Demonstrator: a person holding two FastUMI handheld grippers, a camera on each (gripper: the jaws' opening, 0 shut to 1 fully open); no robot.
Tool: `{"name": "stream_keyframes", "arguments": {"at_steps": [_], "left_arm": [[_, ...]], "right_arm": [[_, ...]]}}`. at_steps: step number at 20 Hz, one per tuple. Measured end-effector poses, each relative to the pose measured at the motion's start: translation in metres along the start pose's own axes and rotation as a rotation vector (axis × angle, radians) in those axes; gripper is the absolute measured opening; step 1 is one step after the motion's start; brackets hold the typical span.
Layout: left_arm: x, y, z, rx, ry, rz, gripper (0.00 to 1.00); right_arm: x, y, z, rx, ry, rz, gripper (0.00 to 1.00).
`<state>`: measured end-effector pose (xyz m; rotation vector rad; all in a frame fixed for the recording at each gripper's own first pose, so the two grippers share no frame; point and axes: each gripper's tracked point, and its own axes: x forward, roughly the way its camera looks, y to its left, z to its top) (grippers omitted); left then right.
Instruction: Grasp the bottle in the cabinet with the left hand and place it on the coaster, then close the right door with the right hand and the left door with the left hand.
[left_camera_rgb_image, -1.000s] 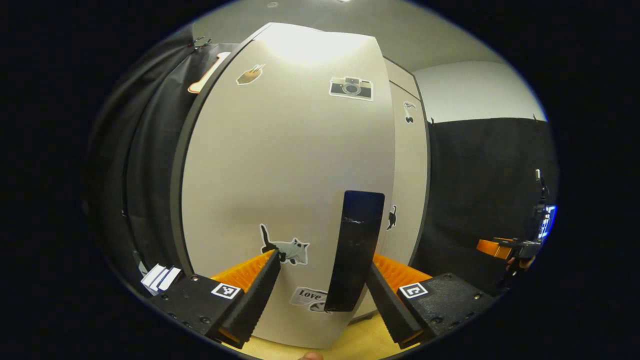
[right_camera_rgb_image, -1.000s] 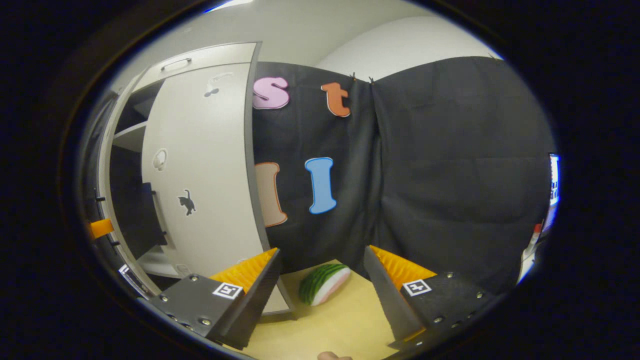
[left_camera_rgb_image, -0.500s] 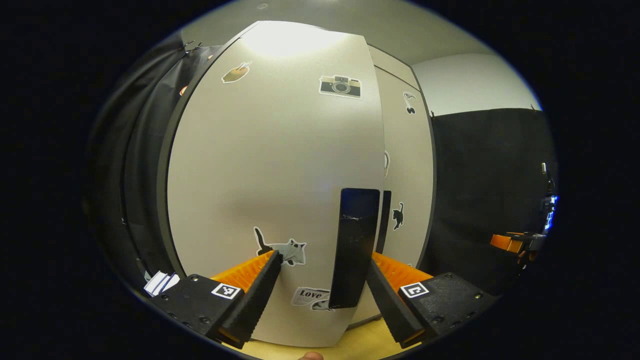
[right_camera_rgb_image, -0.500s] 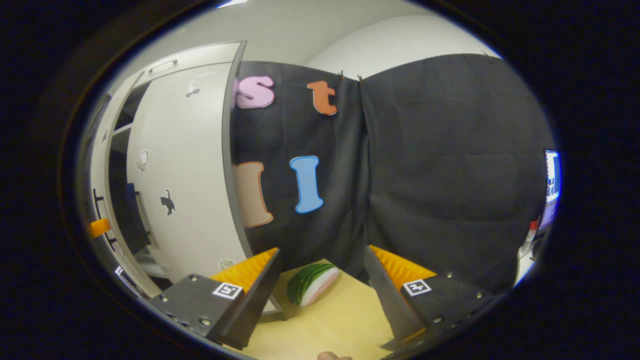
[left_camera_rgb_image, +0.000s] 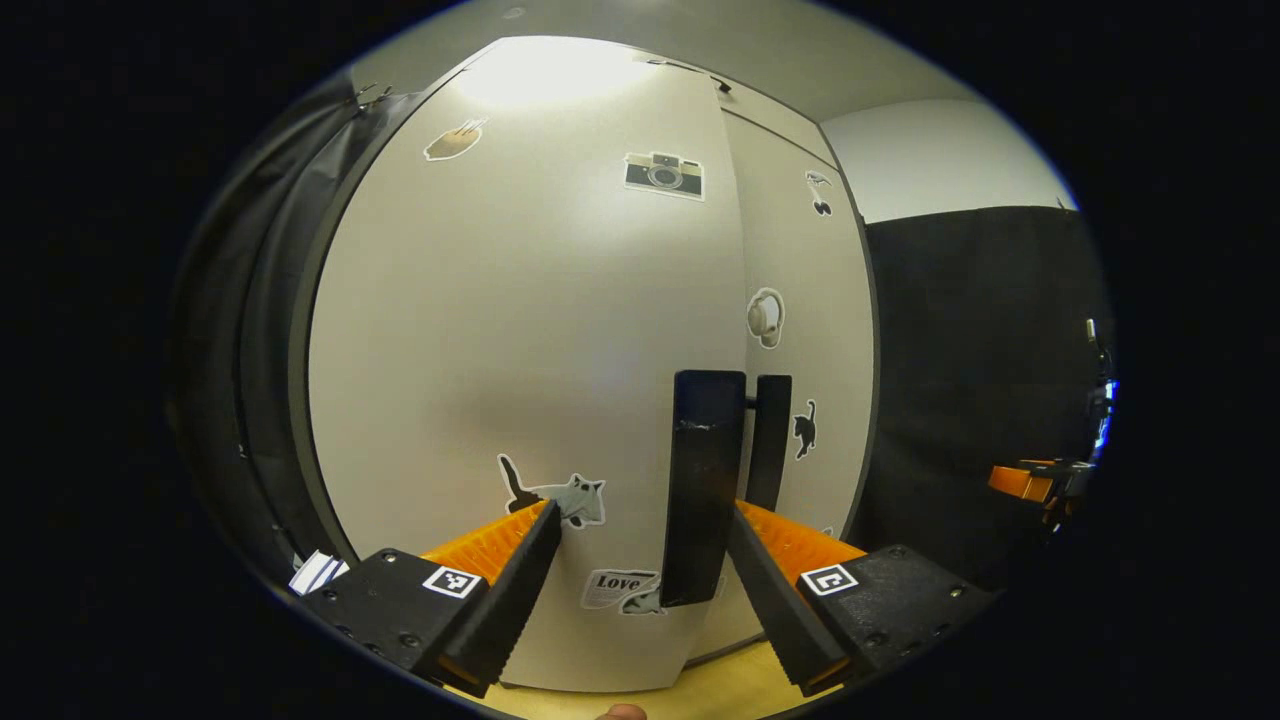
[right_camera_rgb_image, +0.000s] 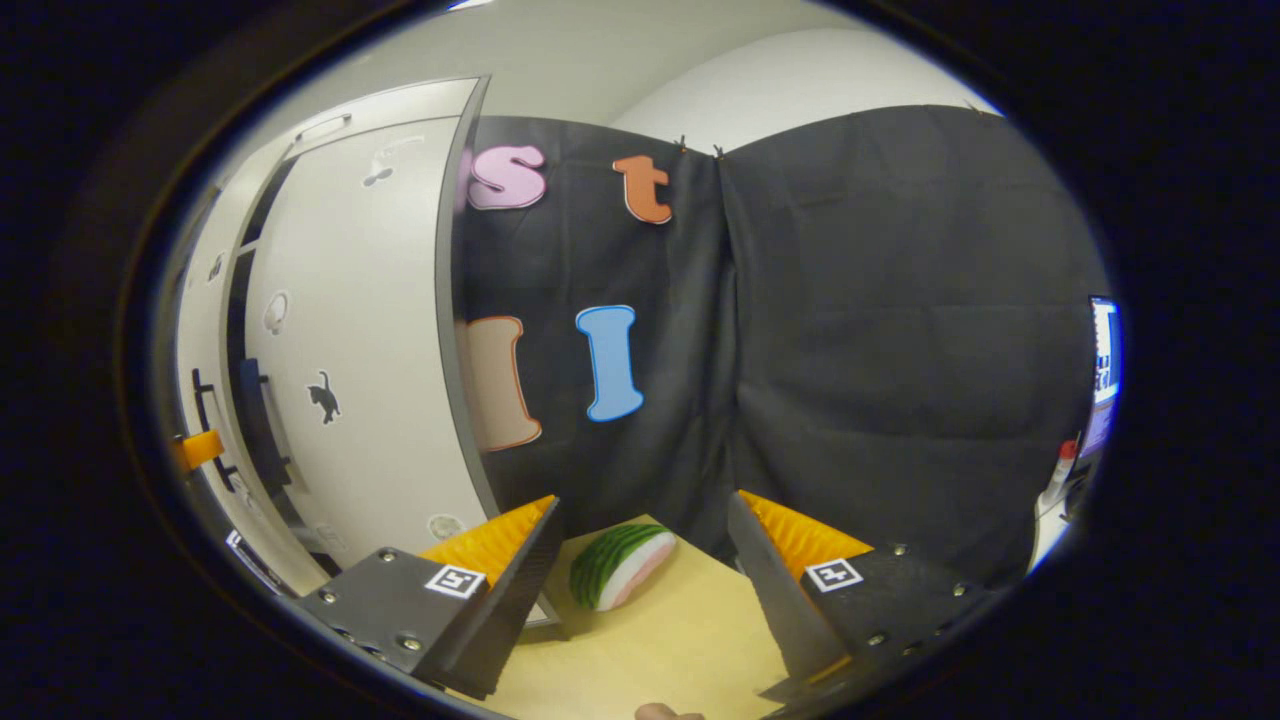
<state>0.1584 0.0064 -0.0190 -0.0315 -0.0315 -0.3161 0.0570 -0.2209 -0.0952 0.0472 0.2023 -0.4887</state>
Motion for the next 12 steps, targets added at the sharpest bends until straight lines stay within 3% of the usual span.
{"name": "stream_keyframes", "arguments": {"at_steps": [12], "left_arm": [[-0.003,-0.003,-0.001,-0.01,0.005,-0.001,0.99]], "right_arm": [[0.003,-0.017,-0.005,0.012,0.009,-0.037,1.0]]}}
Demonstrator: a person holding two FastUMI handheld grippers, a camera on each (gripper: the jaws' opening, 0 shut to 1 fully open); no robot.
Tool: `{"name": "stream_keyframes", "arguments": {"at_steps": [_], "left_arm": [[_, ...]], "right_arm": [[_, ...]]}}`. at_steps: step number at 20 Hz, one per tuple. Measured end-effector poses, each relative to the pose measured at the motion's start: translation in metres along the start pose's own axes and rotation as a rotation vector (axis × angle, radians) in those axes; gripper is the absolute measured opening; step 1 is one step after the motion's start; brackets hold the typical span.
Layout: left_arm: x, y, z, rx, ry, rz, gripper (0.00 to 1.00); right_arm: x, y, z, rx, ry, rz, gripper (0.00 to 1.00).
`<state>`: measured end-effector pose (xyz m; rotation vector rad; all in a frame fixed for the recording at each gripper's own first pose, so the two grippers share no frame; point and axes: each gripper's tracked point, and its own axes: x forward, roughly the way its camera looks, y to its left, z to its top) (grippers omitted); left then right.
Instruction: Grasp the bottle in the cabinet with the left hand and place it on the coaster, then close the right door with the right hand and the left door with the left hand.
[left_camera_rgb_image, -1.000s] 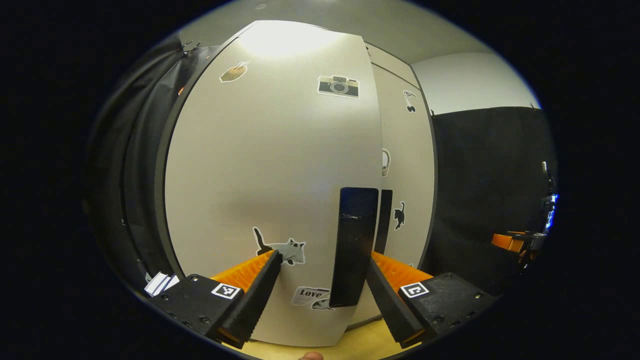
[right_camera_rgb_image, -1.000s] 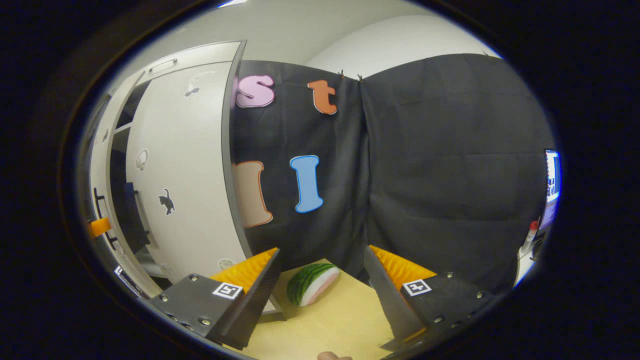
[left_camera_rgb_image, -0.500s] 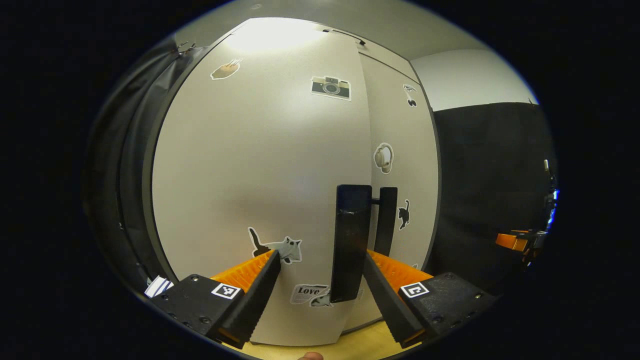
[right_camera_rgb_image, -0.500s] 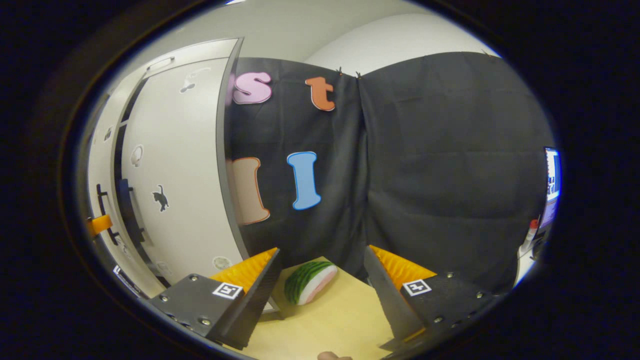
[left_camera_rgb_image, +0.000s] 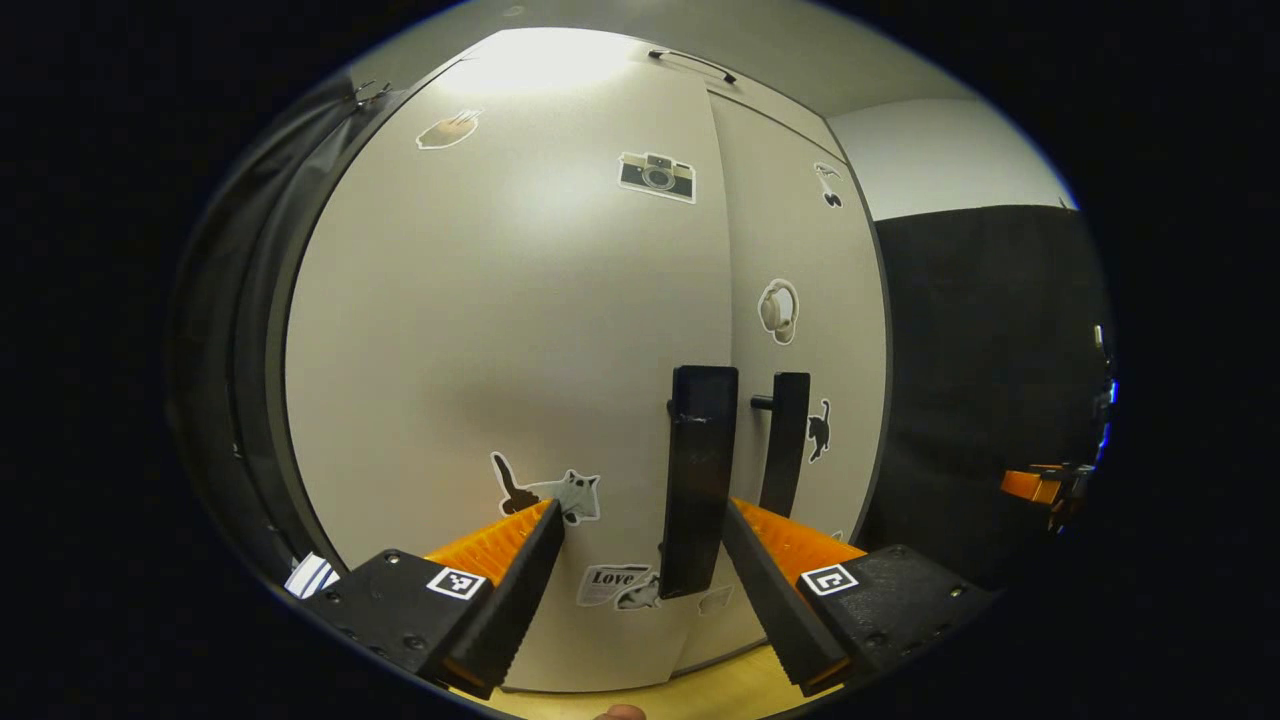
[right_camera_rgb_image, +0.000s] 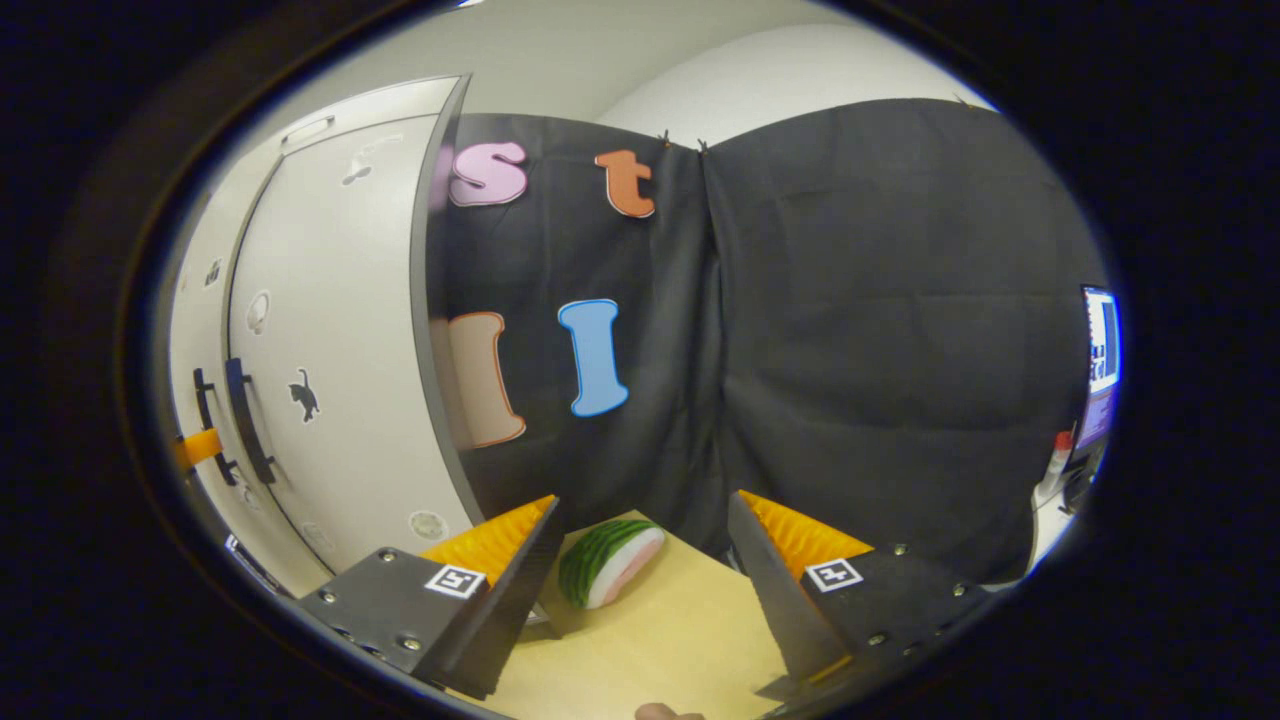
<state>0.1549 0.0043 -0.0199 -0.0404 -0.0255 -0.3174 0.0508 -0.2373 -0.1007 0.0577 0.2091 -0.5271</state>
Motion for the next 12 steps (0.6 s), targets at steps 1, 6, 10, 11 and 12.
{"name": "stream_keyframes", "arguments": {"at_steps": [1,6,10,11,12], "left_arm": [[0.0005,0.0001,-0.0006,-0.003,0.002,0.0,0.99],[0.0005,-0.0001,-0.0008,0.005,0.003,-0.002,0.97],[0.0002,0.0005,-0.0023,0.008,0.008,-0.003,0.97],[0.0001,0.0003,-0.0027,0.002,0.01,-0.003,0.97],[-0.0005,0.0019,-0.0054,-0.005,0.024,0.001,0.97]], "right_arm": [[0.0008,-0.0014,-0.0009,0.001,0.002,-0.002,1.0],[0.0047,0.0003,-0.002,0.001,0.005,-0.002,1.0],[0.0072,0.0034,-0.0042,0.002,0.009,0.005,1.0],[0.0073,0.0032,-0.0047,0.002,0.011,0.006,1.0],[0.0081,0.0039,-0.006,0.002,0.012,0.006,1.0]]}}
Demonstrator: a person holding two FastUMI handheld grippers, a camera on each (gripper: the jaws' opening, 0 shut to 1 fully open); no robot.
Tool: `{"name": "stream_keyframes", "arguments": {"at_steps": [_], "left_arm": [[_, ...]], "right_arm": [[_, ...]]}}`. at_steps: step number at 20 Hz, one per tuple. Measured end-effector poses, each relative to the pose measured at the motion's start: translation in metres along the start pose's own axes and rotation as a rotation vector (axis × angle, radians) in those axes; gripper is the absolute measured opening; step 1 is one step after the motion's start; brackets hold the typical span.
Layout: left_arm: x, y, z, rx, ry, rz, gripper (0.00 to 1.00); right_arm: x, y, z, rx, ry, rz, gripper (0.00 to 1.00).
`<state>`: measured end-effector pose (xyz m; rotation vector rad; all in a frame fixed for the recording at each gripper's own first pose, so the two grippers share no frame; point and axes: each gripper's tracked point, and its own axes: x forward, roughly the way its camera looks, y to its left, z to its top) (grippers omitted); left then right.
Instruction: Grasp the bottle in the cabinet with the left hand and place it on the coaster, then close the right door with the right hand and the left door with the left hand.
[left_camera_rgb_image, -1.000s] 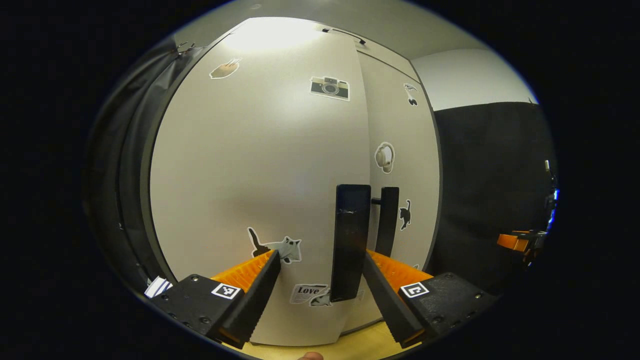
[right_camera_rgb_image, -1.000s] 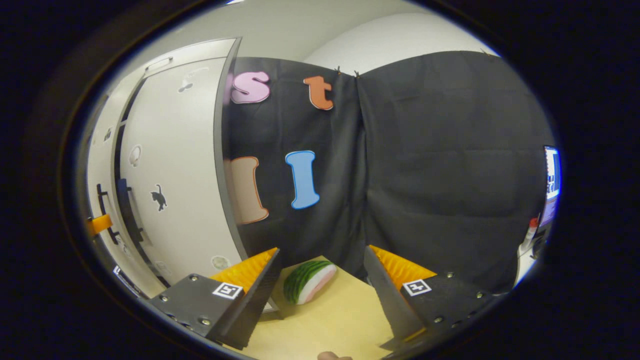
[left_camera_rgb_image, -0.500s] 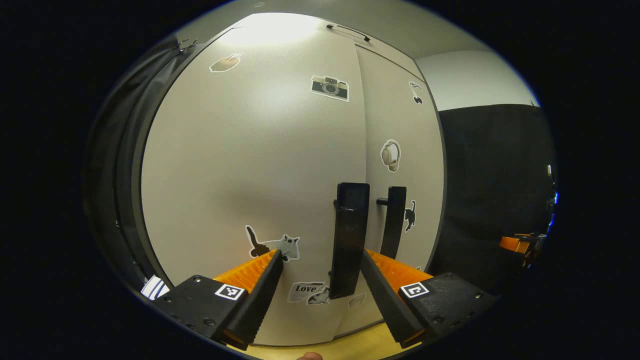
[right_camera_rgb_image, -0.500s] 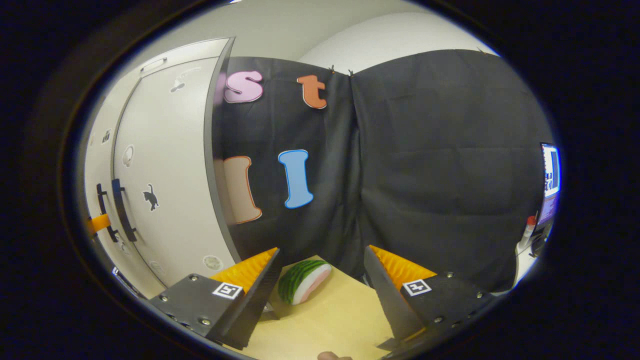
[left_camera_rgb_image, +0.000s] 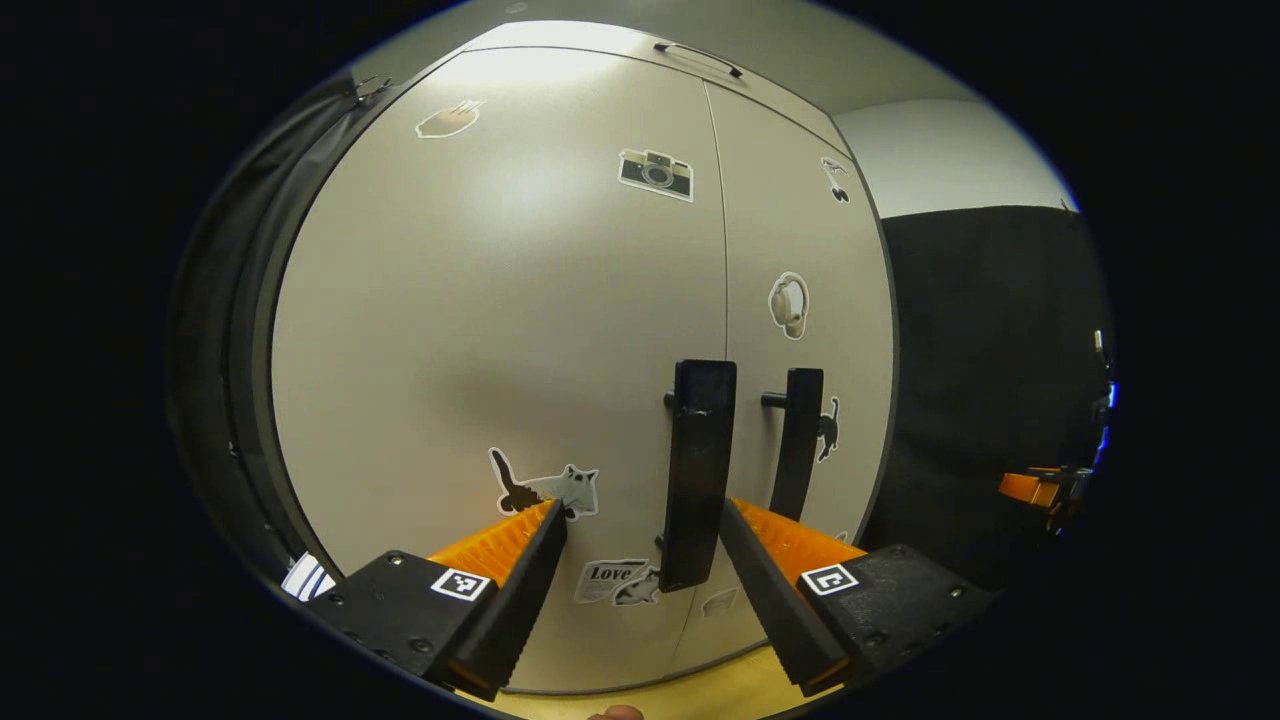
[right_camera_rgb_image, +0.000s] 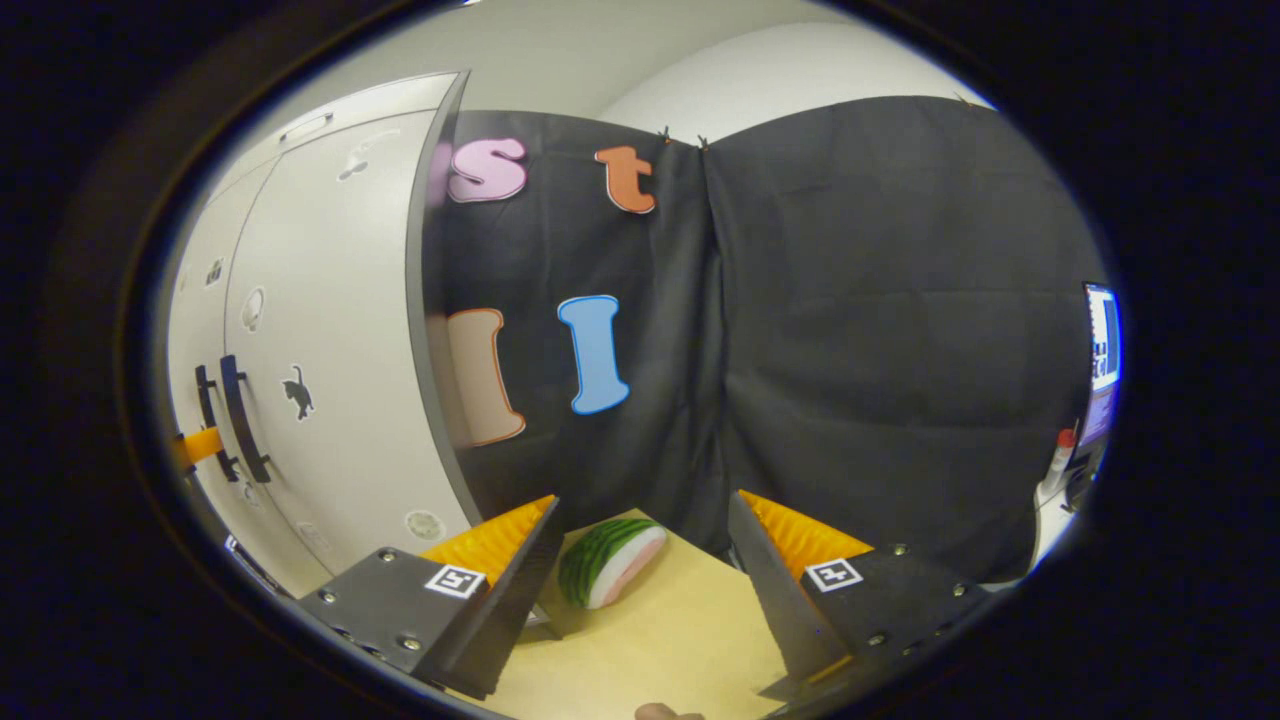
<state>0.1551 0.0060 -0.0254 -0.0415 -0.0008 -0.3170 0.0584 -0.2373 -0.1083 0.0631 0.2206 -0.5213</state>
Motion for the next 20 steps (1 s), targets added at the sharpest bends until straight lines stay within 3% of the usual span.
{"name": "stream_keyframes", "arguments": {"at_steps": [6,12,20], "left_arm": [[-0.008,0.014,-0.008,-0.037,0.013,0.013,0.99],[-0.008,0.015,-0.007,-0.012,0.015,0.028,1.0],[-0.014,0.012,-0.008,-0.021,0.038,0.082,1.0]], "right_arm": [[0.004,0.005,-0.002,0.001,0.008,0.011,1.0],[0.002,0.021,-0.003,-0.008,0.012,0.053,1.0],[-0.022,0.045,-0.014,-0.046,0.023,0.145,1.0]]}}
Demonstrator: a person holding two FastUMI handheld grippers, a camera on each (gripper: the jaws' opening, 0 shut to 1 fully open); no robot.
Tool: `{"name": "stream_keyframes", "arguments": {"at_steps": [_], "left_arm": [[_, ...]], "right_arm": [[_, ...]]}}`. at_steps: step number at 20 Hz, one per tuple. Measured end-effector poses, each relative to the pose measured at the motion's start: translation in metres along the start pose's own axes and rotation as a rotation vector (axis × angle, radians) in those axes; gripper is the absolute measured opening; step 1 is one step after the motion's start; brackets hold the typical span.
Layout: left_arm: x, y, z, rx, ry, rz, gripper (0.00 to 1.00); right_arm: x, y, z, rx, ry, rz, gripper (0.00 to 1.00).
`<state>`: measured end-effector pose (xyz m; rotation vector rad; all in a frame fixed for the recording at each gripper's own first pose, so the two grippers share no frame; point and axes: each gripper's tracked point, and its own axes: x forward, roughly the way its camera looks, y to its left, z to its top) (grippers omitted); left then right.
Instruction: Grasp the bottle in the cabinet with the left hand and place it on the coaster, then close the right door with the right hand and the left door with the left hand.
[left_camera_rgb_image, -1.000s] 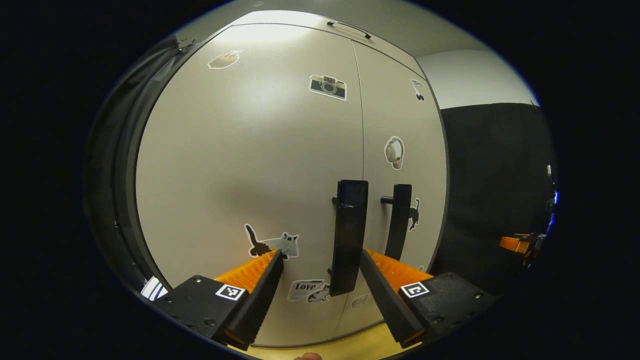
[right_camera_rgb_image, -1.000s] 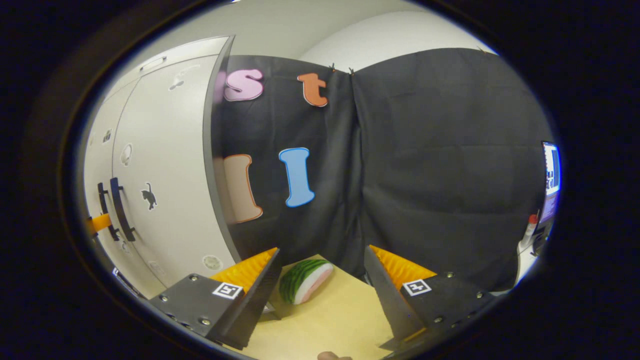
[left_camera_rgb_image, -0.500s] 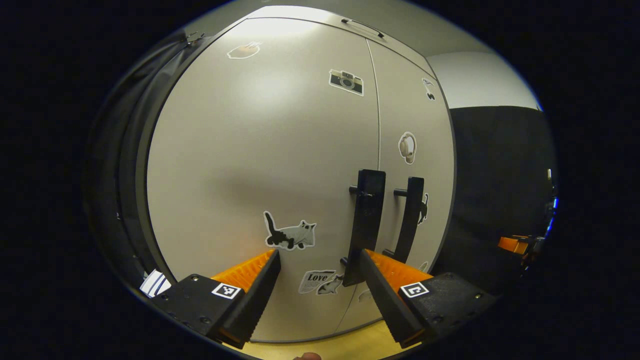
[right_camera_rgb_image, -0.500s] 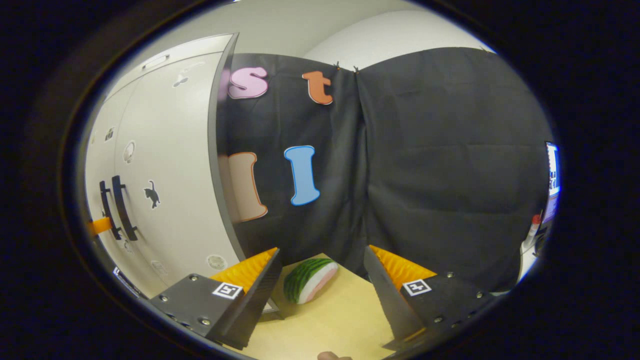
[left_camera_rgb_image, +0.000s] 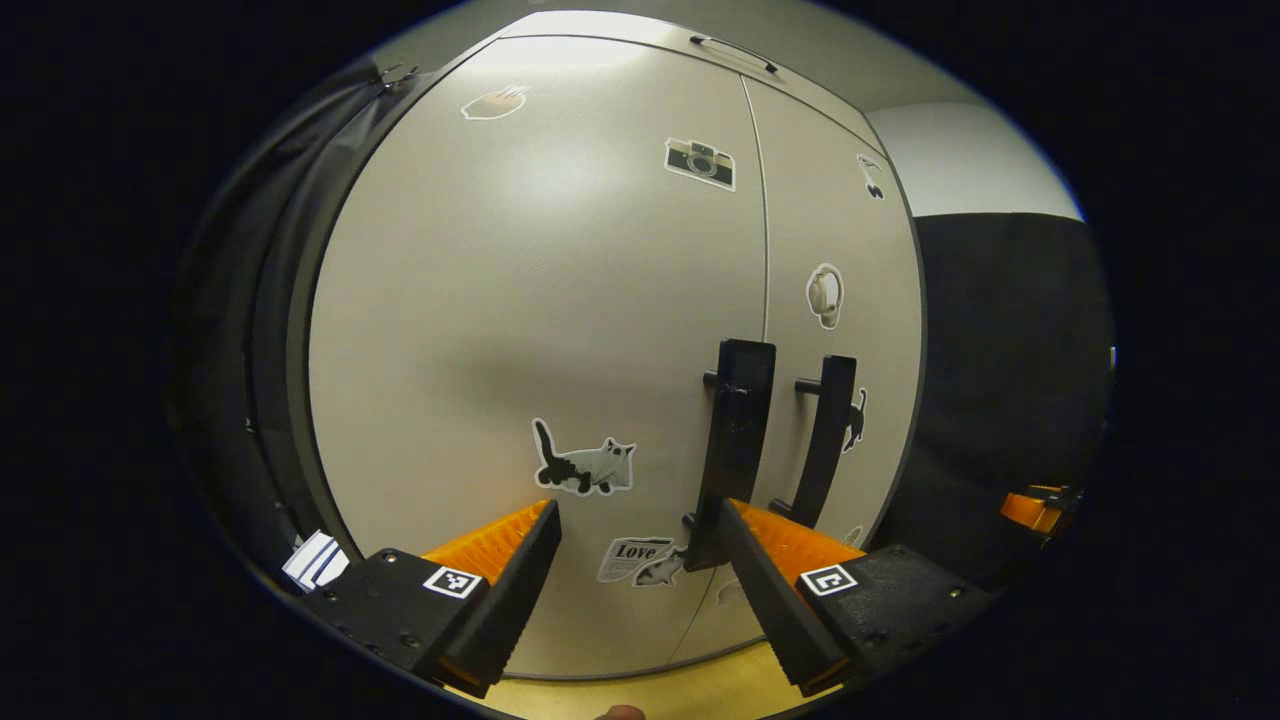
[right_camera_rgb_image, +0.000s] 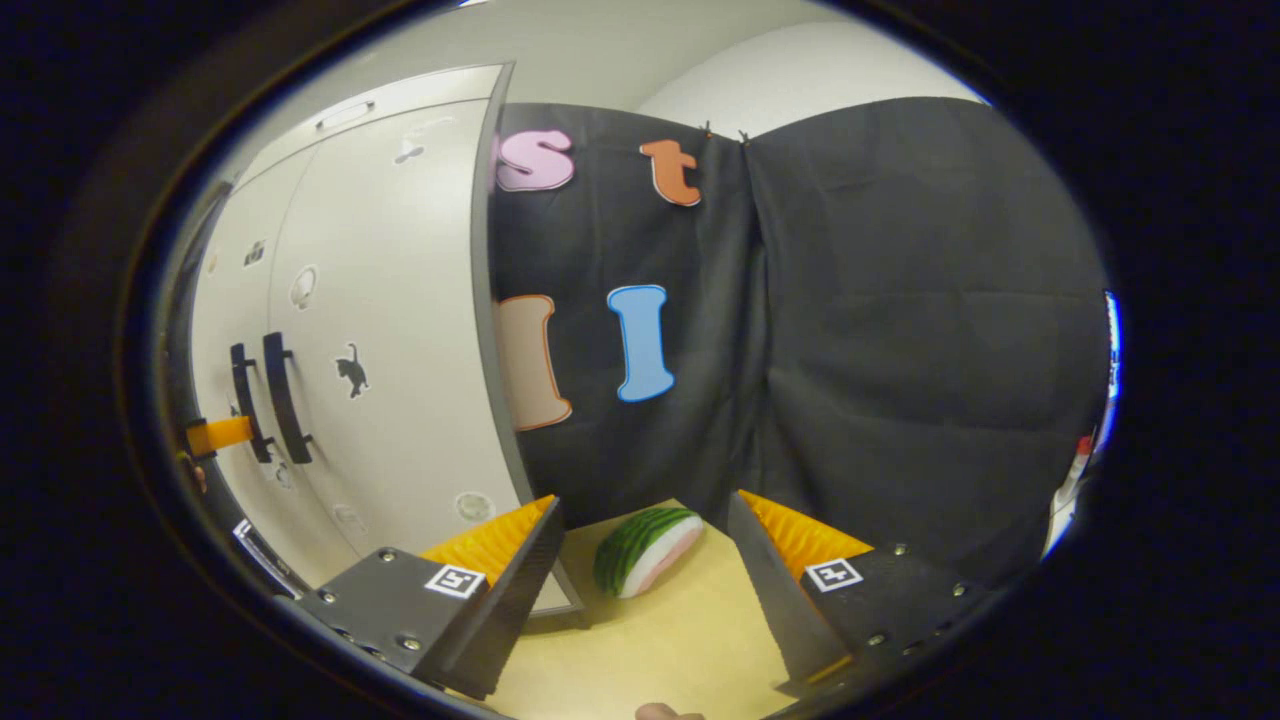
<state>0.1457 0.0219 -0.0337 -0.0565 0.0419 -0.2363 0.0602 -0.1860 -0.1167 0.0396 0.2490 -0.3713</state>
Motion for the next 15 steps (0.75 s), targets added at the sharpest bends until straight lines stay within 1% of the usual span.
{"name": "stream_keyframes", "arguments": {"at_steps": [1,2,5,8,12,15], "left_arm": [[-0.002,-0.004,0.004,0.002,-0.007,-0.006,0.99],[-0.007,-0.009,0.009,-0.001,-0.021,-0.013,0.96],[-0.025,-0.015,0.02,0.007,-0.022,0.014,0.96],[-0.048,-0.026,0.045,-0.014,-0.058,0.022,0.96],[-0.084,-0.046,0.085,0.01,-0.11,0.054,0.96],[-0.111,-0.067,0.119,0.051,-0.178,0.108,0.96]], "right_arm": [[-0.003,0.004,0.0,-0.011,-0.003,0.018,1.0],[-0.006,0.009,0.001,-0.022,-0.007,0.035,1.0],[-0.012,0.018,0.006,-0.045,-0.013,0.084,1.0],[-0.019,0.029,0.023,-0.043,-0.039,0.132,1.0],[-0.031,0.042,0.06,-0.032,-0.097,0.196,1.0],[-0.05,0.05,0.106,-0.025,-0.202,0.245,1.0]]}}
